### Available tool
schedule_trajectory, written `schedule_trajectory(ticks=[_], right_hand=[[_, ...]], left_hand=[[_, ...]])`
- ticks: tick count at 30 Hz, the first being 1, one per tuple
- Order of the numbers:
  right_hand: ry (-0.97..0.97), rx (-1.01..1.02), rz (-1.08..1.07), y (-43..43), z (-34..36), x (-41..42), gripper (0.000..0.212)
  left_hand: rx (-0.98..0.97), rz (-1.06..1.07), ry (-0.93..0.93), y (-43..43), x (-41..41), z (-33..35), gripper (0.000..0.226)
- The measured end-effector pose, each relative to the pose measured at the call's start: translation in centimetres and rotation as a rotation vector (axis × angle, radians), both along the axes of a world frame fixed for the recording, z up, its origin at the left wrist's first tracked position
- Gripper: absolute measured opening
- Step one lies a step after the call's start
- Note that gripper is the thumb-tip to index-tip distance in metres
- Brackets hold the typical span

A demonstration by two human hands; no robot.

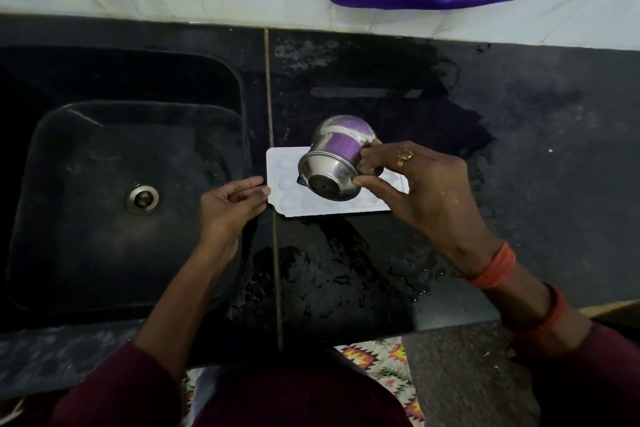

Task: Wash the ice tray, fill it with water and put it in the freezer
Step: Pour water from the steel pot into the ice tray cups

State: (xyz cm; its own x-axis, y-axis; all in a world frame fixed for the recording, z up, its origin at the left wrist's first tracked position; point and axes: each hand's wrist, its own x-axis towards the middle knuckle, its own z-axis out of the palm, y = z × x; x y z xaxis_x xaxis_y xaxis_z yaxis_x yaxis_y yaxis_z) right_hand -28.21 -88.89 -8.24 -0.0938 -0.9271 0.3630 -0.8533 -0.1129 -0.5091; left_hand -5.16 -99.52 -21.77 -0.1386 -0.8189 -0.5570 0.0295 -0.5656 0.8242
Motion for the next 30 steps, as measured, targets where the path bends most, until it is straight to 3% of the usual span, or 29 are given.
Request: schedule_trajectory(ticks=[30], right_hand=[[0.157, -0.018, 0.085, -0.3, -1.9, 1.1, 0.015]], left_hand=[[-0.027, -0.008, -0.007, 0.2, 0.0, 0.1, 0.03]])
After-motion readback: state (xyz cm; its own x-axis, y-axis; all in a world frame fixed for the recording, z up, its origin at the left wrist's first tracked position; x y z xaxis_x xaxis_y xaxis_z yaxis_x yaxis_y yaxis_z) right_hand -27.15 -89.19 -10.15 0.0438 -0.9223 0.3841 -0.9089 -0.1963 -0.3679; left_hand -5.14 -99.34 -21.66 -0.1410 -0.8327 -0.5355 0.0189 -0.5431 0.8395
